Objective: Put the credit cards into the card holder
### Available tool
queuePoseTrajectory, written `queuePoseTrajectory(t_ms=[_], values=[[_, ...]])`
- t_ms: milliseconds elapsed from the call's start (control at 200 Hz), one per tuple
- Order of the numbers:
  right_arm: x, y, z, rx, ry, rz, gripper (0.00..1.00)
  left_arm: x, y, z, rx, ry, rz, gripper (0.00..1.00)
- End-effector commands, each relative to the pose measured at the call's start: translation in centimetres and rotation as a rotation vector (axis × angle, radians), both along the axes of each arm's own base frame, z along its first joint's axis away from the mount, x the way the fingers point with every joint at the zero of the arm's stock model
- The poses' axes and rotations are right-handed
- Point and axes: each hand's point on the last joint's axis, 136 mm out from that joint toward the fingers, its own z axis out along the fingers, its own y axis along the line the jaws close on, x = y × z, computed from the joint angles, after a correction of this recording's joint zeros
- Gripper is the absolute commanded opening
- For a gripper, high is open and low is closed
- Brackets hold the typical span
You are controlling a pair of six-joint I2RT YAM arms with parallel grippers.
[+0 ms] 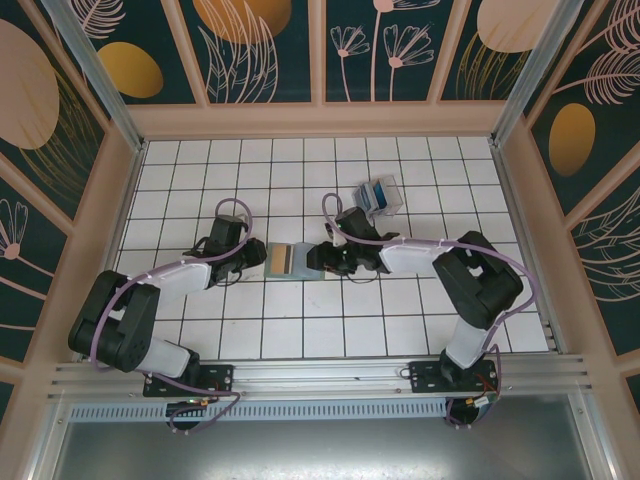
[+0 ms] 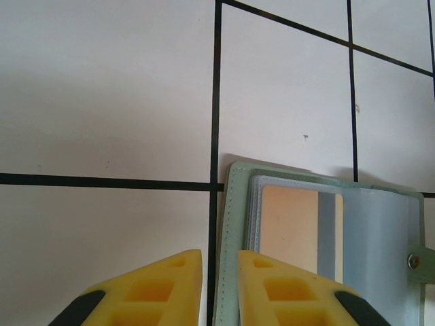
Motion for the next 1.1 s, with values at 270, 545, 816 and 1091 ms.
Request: queuePoseTrajectory(t_ms=[270,545,816,1091], values=[[-0.1,1.9,-1.5,0.034,0.063,-0.004,0.50,-0.2,0.1,-1.0,0.013,0.030,-0.013,0.23],[-0.2,3.7,-0.3,0.115,0.060,0.028,0.47,-0.1,0.0,-0.7,0.004,0.024,-0.012,0.23],[0.9,4.6,1.9,0.103,-0.014,0.064,0.42,0.1,0.6,-0.4,0.039,0.018,0.003,0.25],[1.4,7.4,0.5,0.038,-0.071,0.110,0.43,0.3,2.2,-1.1,0.018,0.073,0.076,0.29]])
